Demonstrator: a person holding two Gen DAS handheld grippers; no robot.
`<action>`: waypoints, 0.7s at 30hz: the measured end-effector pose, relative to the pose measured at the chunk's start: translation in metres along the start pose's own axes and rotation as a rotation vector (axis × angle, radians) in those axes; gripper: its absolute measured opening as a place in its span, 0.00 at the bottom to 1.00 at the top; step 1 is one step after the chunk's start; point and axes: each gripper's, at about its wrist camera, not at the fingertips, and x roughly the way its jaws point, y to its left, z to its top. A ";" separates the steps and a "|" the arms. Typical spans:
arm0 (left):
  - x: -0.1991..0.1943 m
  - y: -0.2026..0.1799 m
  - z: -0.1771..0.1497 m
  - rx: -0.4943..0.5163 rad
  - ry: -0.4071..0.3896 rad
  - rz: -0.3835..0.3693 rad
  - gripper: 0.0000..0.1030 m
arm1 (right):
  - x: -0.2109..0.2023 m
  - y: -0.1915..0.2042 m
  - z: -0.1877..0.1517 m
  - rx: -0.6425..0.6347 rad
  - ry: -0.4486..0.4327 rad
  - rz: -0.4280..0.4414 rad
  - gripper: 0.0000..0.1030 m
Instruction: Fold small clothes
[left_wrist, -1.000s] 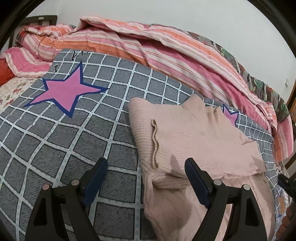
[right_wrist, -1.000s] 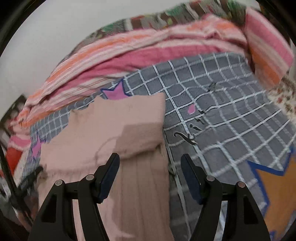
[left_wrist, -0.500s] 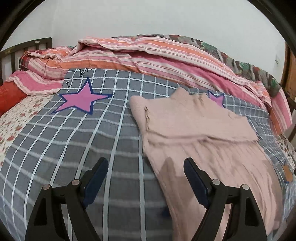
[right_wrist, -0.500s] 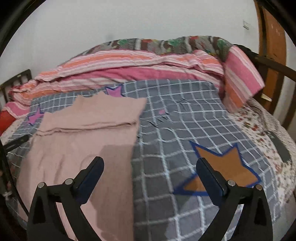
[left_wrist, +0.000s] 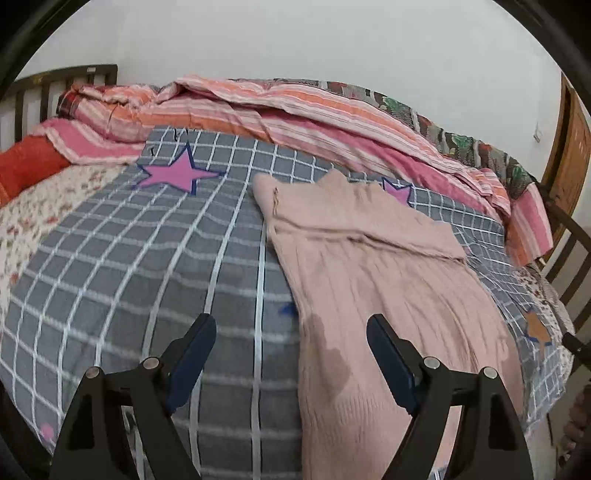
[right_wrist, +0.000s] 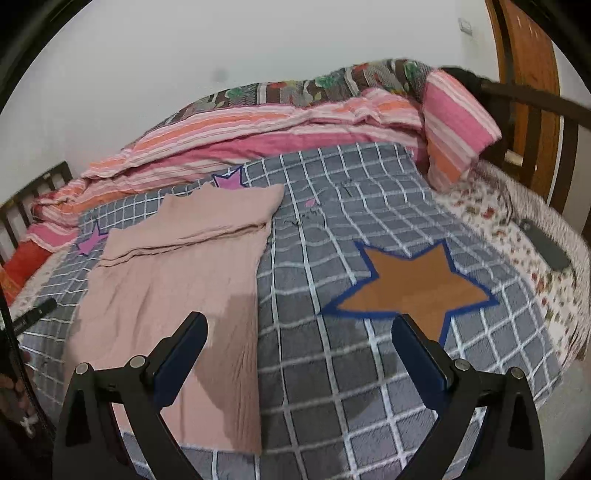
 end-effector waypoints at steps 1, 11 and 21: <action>0.000 -0.001 -0.006 0.010 0.012 -0.010 0.80 | 0.001 -0.003 -0.005 0.012 0.016 0.015 0.96; 0.004 -0.007 -0.066 -0.023 0.160 -0.137 0.73 | 0.022 -0.011 -0.056 0.097 0.122 0.141 0.59; 0.014 -0.011 -0.070 -0.050 0.207 -0.107 0.07 | 0.061 0.033 -0.077 0.003 0.210 0.209 0.16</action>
